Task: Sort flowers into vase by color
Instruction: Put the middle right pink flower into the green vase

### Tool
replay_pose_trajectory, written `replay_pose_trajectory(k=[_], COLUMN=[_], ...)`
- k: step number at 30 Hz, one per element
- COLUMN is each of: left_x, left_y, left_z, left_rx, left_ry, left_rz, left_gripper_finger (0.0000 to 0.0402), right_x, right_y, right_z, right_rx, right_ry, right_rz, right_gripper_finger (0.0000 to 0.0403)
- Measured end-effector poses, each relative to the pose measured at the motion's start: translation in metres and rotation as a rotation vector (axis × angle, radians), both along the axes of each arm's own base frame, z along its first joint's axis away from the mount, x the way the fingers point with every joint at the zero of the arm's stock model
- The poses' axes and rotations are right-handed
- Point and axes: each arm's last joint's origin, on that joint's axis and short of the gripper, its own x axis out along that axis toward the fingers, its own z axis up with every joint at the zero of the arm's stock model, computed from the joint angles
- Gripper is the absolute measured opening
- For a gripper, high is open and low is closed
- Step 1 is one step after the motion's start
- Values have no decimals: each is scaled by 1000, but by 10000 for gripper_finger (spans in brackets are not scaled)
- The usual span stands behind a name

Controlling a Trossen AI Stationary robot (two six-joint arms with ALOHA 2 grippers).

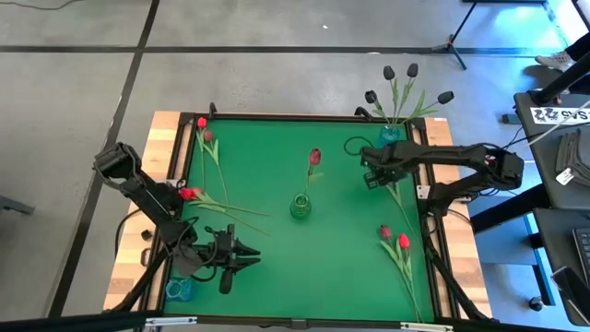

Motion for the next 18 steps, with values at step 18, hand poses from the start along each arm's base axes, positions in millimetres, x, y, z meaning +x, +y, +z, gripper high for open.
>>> replay_pose_trajectory(k=[18], left_x=[0], left_y=[1], left_z=[-3], left_rx=[29], left_ry=[26], left_rz=[4], left_gripper_finger=[88], right_x=[-18], right_y=[-11], right_z=[-34], right_rx=[126], right_ry=[-7], right_rz=[-83], right_gripper_finger=[152])
